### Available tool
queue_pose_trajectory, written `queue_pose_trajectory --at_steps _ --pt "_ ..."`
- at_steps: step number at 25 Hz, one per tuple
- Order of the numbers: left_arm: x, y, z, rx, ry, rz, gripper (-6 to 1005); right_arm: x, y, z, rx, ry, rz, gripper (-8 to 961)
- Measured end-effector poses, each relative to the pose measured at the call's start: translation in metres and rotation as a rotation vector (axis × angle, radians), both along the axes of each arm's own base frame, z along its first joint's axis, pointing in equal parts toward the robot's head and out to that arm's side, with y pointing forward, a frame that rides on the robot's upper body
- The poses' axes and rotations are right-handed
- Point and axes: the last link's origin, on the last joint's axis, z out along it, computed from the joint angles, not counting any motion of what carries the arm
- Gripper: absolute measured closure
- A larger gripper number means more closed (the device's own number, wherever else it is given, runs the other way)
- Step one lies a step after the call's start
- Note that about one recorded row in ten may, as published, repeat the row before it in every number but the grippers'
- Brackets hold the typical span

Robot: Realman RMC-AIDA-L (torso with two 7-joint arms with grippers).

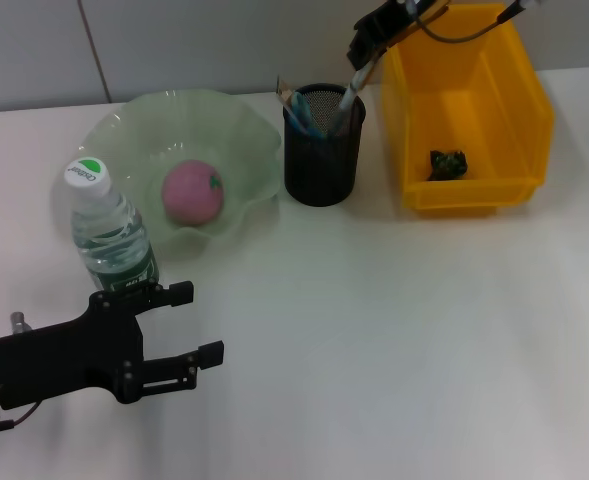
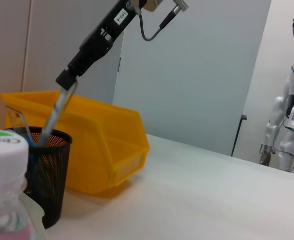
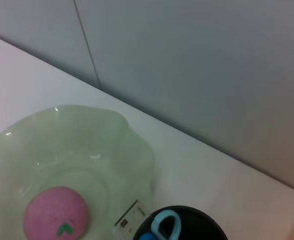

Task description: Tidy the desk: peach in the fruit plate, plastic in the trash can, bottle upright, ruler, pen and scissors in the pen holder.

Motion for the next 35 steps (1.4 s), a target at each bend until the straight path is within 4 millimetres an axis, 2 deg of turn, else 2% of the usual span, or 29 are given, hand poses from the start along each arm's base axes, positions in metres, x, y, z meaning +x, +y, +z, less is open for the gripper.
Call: queue_pose_trajectory --at_steps 5,7,13,18,27,32,33,35 --pt "0.000 0.000 0.000 0.000 -0.001 0.000 156 -0.002 0.000 -0.007 -0.002 -0.025 0.024 816" --pt "0.000 0.000 0.001 0.001 -0.003 -0.001 156 -0.004 -0.001 -0.008 -0.005 -0.030 0.032 644" --pt "0.000 0.000 0.002 0.003 -0.009 0.001 157 -0.004 -0.002 -0.006 0.015 -0.022 0.085 412" --pt "0.001 0.002 0.003 -0.004 -0.017 0.015 157 -0.002 -0.005 -0.002 0.072 0.003 0.141 273" --pt "0.002 0.003 0.005 -0.025 -0.026 0.031 157 0.008 -0.011 -0.004 0.099 0.066 0.141 249" --pt "0.004 0.001 0.007 -0.033 -0.040 0.023 157 0.011 -0.026 0.006 0.151 0.182 0.226 160" --pt "0.005 0.001 0.007 -0.031 -0.048 0.022 157 0.016 -0.035 0.007 0.152 0.258 0.284 138" --pt "0.005 0.001 0.007 -0.029 -0.053 0.022 158 0.020 -0.040 0.007 0.150 0.299 0.312 138"
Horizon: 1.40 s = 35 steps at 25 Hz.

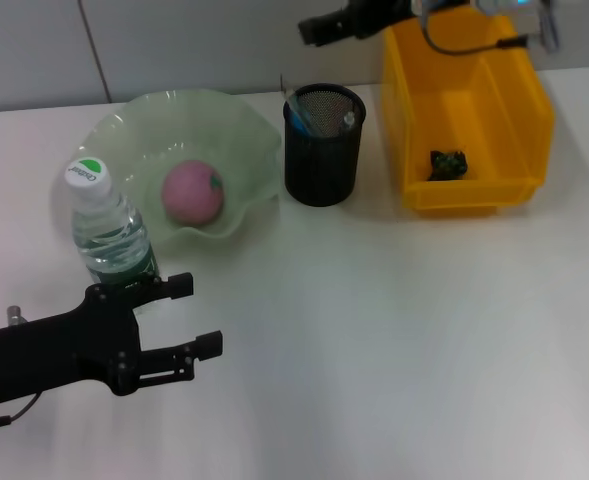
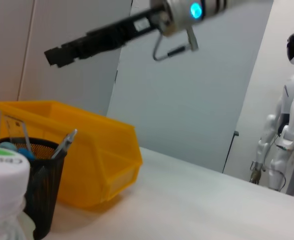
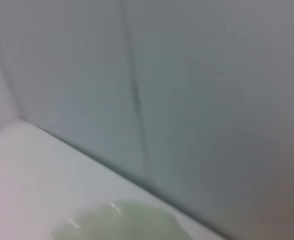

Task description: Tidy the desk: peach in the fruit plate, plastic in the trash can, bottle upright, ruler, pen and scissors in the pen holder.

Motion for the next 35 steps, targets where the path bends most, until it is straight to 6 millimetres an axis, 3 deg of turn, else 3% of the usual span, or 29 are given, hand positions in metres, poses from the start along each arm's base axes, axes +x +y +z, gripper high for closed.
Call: queue_pose_trajectory --at_steps 3,9,13,17,18,19,23,28,35 --pt "0.003 -0.002 0.000 0.000 -0.020 -0.011 158 0.022 -0.020 0.000 0.003 0.161 0.115 138" --pt "0.004 -0.004 -0.005 -0.008 -0.034 -0.008 158 0.056 -0.047 -0.007 0.004 0.295 0.206 139" --pt "0.004 -0.004 -0.008 -0.014 -0.049 0.011 158 0.092 -0.086 -0.019 -0.028 0.421 0.303 139" --pt "0.004 -0.004 -0.010 -0.017 -0.046 0.016 158 0.113 -0.102 -0.022 -0.033 0.451 0.288 139" --pt "0.003 -0.004 -0.012 -0.015 -0.046 0.027 158 0.127 -0.117 -0.025 -0.036 0.459 0.305 139" --pt "0.003 -0.004 -0.012 -0.015 -0.046 0.027 158 0.127 -0.117 -0.025 -0.036 0.459 0.305 139" --pt "0.001 -0.005 -0.015 -0.016 -0.037 0.033 159 0.160 -0.146 -0.041 -0.091 0.411 0.326 139" --pt "0.002 -0.009 -0.020 -0.033 -0.029 0.008 159 0.176 -0.164 -0.052 -0.190 0.361 0.319 138" --pt "0.005 -0.013 -0.028 -0.088 -0.001 -0.032 159 0.183 -0.176 -0.063 -0.267 0.333 0.299 138"
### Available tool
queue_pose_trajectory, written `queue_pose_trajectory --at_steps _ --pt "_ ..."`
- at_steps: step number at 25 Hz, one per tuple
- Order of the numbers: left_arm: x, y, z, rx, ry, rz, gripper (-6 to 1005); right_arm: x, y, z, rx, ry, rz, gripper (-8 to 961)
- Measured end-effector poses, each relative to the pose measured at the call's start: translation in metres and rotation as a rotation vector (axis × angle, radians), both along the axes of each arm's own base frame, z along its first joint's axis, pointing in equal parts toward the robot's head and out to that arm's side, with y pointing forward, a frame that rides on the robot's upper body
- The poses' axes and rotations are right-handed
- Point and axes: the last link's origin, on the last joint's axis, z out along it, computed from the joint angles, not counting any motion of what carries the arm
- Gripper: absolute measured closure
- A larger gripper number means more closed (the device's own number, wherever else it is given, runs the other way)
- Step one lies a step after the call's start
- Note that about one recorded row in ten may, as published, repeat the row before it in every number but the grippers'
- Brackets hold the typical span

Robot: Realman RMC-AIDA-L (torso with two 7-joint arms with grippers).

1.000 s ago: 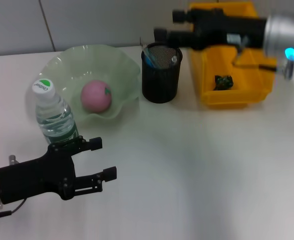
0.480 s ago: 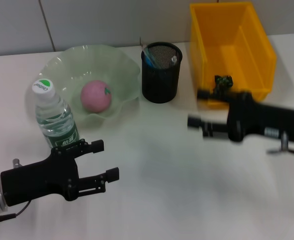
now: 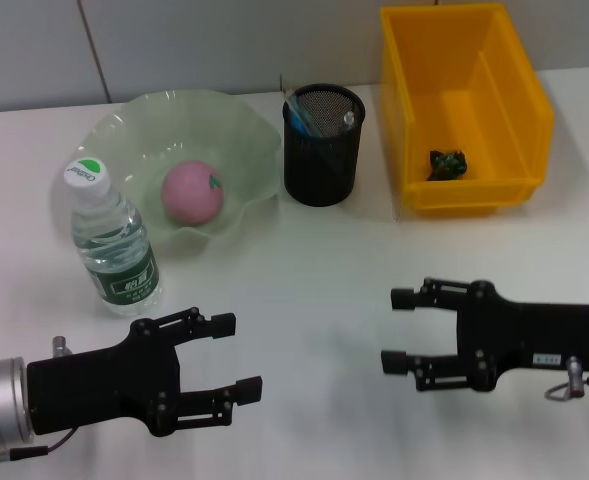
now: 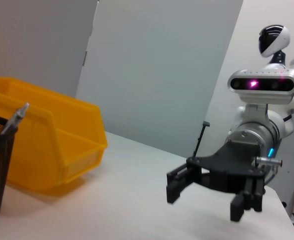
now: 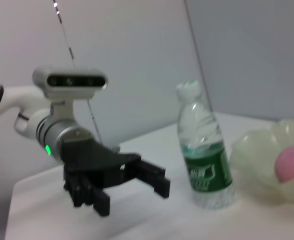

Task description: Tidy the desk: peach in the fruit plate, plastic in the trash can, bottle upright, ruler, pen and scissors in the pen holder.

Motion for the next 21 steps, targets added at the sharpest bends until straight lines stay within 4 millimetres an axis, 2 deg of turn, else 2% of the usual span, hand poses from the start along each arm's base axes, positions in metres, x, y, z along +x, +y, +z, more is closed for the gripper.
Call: queue_pose_trajectory --at_steps 8,21 --pt "0.0009 0.0009 -0.0001 -0.013 -0.001 0.010 159 0.0022 -0.0049 -0.0085 -0.048 -0.037 0.006 139" --pt "0.0001 -0.0014 0.0007 -0.024 -0.004 0.010 159 -0.0023 -0.0015 -0.0076 -0.051 -0.033 0.023 138"
